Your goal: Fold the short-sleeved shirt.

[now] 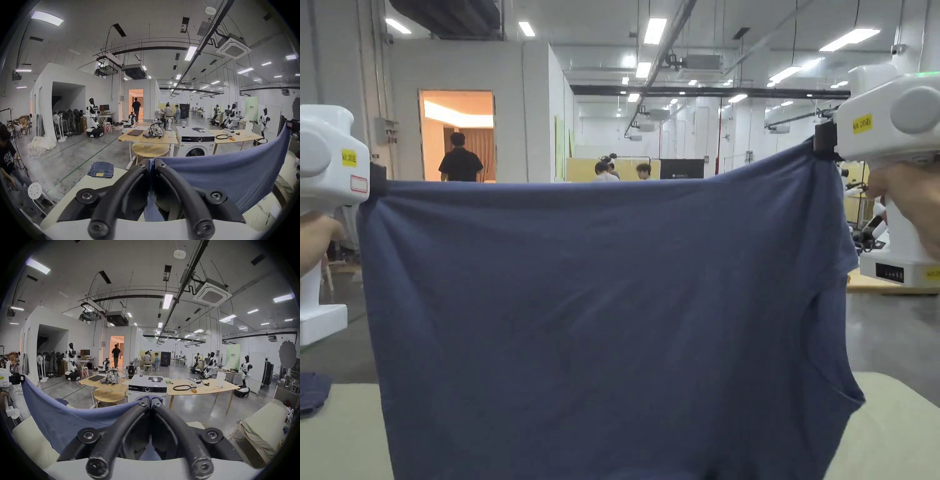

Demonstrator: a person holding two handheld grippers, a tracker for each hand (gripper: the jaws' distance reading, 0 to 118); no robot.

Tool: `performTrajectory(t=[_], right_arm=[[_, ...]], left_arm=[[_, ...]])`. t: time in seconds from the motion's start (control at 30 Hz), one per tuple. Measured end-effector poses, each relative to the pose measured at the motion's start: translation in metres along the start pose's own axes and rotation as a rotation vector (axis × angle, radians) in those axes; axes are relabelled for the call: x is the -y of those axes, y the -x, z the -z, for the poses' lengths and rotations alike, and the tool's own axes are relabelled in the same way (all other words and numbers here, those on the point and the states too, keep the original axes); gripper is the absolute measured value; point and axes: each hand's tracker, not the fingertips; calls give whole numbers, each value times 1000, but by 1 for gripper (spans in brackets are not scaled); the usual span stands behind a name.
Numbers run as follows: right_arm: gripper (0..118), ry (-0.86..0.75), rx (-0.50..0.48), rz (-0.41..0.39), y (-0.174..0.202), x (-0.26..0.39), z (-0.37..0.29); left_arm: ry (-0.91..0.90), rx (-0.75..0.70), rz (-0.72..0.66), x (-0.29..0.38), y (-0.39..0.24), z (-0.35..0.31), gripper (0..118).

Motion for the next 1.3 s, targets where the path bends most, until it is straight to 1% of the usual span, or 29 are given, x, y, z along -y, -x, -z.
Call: performTrajectory(t=[0.17,0.23,0.3,0.37,0.43,0.5,0.53,0.57,0.6,0.67,0.7,0.73,0.83,0.93,1.03,1.07,1.17,1.3], right_arm=[[0,-30,17,-11,3,18,2],[0,-22,3,-23,2,26,1],[0,-15,1,-24,-1,40,-2],[0,3,-3,-12,-5,58,-8],[0,36,-22,-2,-9,77,-16],[0,76,-17,3,-13,95,-25],[0,84,-17,15,-16,106,-32],[0,105,-17,30,-19,116,-39],[0,110,-16,30,-21,124,-46],[0,147,-26,38,-27,146,-61],[0,150,-22,35,-28,154,-69],[0,154,-26,42,-30,163,-79],[0,179,-49,62,-35,182,-111],[0,182,-69,57,-35,194,-147],[0,196,-78,40,-34,205,-181],[0,197,-86,57,-36,211,-193],[0,215,-91,57,-34,231,-223],[0,285,-124,25,-29,272,-257]], left_arm=[[8,19,-27,14,1,5,1],[19,12,-6,24,-1,6,1],[29,24,-16,38,-1,6,1],[53,45,-37,57,-1,4,1],[72,49,-24,77,-4,0,1],[115,55,-10,97,-7,-7,1],[113,93,-62,109,-6,-16,1],[110,109,-74,119,-6,-22,1],[145,100,-49,128,-7,-28,1],[131,92,-6,146,-9,-45,1],[145,99,-6,153,-8,-52,1],[142,117,-38,161,-5,-61,1],[153,125,-32,179,-3,-92,1],[155,131,-3,190,-1,-124,1],[148,143,-15,201,1,-161,1],[155,145,-6,207,1,-174,1],[167,145,13,236,2,-204,1],[217,143,12,291,9,-237,1]])
